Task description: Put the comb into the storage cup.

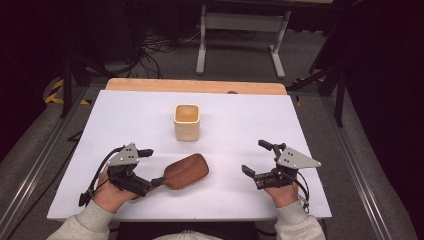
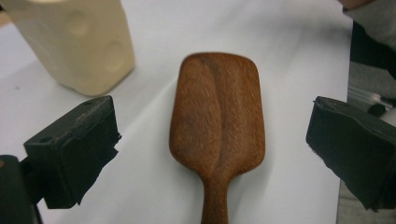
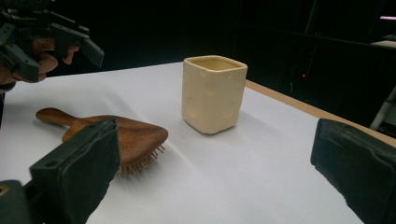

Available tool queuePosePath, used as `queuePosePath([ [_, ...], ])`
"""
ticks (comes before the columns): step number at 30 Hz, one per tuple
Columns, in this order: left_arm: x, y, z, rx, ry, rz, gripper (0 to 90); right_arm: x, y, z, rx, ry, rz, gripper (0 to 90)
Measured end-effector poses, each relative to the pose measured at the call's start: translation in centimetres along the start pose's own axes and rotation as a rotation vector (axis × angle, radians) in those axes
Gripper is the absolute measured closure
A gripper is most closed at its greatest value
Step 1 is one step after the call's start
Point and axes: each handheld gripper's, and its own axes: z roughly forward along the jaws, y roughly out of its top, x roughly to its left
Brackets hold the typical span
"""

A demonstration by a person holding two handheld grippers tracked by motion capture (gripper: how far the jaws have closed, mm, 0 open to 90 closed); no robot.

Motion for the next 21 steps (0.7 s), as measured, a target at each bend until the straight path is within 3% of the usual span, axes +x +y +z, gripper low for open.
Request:
queuePosePath([
  [4,-0.1,0.1,1.2,0.116,-0.025,0.011,4.2,0.0,-0.1,0.1,0.013,0.015,0.01,2.5],
  [5,-0.1,0.1,1.2,0.116,-0.025,0.011,4.3,0.0,-0.1,0.1,0.013,0.015,0.01,2.5],
  [7,-0.1,0.2,1.5,0.17,-0.047,0.01,5.1,0.0,-0.2,0.3,0.022,0.029,0.018,2.5],
  [14,0.1,0.3,1.9,0.257,-0.087,0.022,8.7,0.0,-0.4,0.6,0.032,0.049,0.02,2.5],
  [18,0.2,0.4,2.0,0.267,-0.079,0.021,10.0,0.0,-0.4,0.6,0.028,0.048,0.025,2.6],
  [21,0.3,0.5,2.4,0.314,-0.073,0.033,11.4,0.1,-0.5,0.7,0.039,0.056,0.029,2.6],
])
